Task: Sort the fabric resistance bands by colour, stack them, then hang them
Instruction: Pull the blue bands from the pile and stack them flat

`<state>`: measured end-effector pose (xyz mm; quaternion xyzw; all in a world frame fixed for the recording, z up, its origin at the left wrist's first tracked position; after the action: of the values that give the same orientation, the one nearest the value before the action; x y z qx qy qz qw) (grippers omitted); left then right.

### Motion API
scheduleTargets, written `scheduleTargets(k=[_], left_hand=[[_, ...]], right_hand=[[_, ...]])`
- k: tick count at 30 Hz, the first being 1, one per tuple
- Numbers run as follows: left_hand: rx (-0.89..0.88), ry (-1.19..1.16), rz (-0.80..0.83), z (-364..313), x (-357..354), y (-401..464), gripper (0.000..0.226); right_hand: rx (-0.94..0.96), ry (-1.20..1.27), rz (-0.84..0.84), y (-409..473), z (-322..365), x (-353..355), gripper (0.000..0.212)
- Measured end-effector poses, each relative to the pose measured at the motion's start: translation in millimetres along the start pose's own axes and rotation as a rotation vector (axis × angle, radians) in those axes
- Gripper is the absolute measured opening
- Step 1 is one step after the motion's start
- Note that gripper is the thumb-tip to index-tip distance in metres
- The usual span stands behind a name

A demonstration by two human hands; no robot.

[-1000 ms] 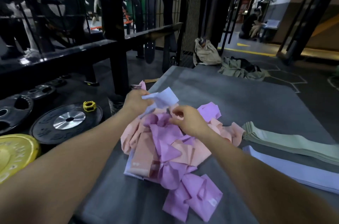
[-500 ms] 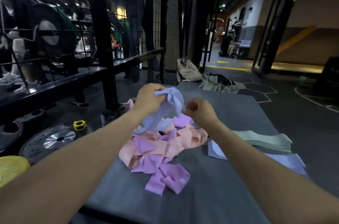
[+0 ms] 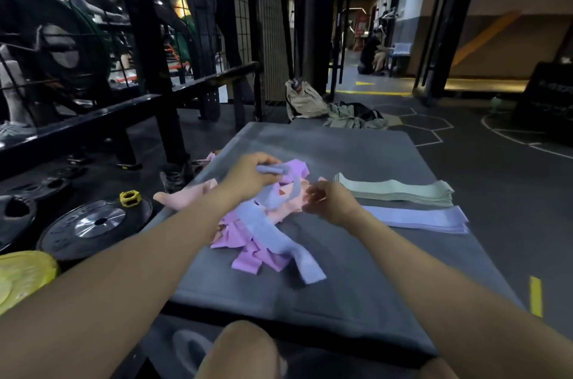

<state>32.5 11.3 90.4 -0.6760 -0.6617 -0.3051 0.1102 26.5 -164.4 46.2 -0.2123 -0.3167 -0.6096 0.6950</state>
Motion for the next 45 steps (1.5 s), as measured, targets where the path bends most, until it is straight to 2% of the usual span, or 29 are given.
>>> scheduleTargets(k=[3,5,7,10,12,15,20,23,27,29,31,33,35,39,41,42,43,45], left_hand=[[-0.063,-0.109,0.001,-38.6,0.4,0.7,0.022],[-0.089,-0.169,-0.010,-59.4,-2.0,2.9,0.024],[-0.116,-0.240,-0.015,-76.4,-6.3,5.4,0.026],[-0.140,-0.398,-0.021,-97.6,-16.1,7.6,0.025],[-0.121,-0.507,-0.036,-102.0,-24.3,9.2,0.017],[-0.029,-0.597,-0.051,-90.5,-41.9,10.4,0.018],[0.190,-0.478,-0.063,-37.3,-81.2,-9.4,0.046],[0.254,-0.451,-0.001,-2.0,-104.0,-21.9,0.055],[0.311,-0.535,0.098,23.9,-124.8,-26.0,0.059],[0.355,-0.658,0.166,29.6,-131.5,-24.8,0.048],[0.404,-0.792,0.245,33.5,-136.3,-25.8,0.028],[0.439,-0.897,0.260,40.5,-138.4,-27.7,0.009],[0.435,-0.976,0.248,48.5,-138.5,-28.1,0.004],[0.392,-1.137,0.296,55.4,-138.1,-19.0,0.047],[0.446,-1.116,0.350,56.5,-138.4,-14.6,0.072],[0.468,-1.057,0.393,56.3,-138.9,-14.7,0.075],[0.479,-1.016,0.450,53.9,-139.2,-16.7,0.066],[0.434,-0.957,0.481,52.0,-140.9,-19.9,0.030]], right_hand=[[0.009,0.150,-0.050,-2.5,16.9,13.9,0.046],[0.059,0.184,-0.093,-6.3,25.7,27.0,0.027],[0.095,0.225,-0.120,-13.0,32.5,40.4,0.031],[0.132,0.282,-0.166,-22.7,33.9,60.2,0.016],[0.128,0.331,-0.206,-29.6,28.7,74.0,0.015],[0.061,0.382,-0.258,-40.1,10.0,87.5,0.026],[-0.060,0.332,-0.270,-53.9,-41.9,75.0,0.030],[-0.112,0.277,-0.242,-57.0,-71.5,58.1,0.021],[-0.153,0.259,-0.198,-54.2,-93.0,41.1,0.023],[-0.138,0.237,-0.208,-51.3,-97.9,37.0,0.031],[-0.114,0.205,-0.234,-48.8,-101.0,34.1,0.038],[-0.085,0.185,-0.248,-46.7,-104.9,30.6,0.039],[-0.066,0.144,-0.232,-44.3,-109.7,28.4,0.039],[-0.067,0.078,-0.197,-35.9,-114.6,29.3,0.026],[-0.058,0.021,-0.210,-32.4,-112.6,31.4,0.036],[-0.057,-0.016,-0.224,-31.7,-111.4,33.0,0.041],[-0.058,-0.045,-0.243,-30.7,-111.6,34.7,0.040],[-0.068,-0.057,-0.294,-29.3,-114.1,38.5,0.021]])
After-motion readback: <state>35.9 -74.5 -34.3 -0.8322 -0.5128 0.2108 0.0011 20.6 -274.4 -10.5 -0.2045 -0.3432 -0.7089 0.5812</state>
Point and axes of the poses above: each hand's wrist, its own y-axis towards the middle knuckle, its own x-axis out of the back of the hand, z = x × y, the point moved 3 cm from there along y, towards the middle knuckle, and after that the axes turned 1 degree about x, right-handed, at the moved point
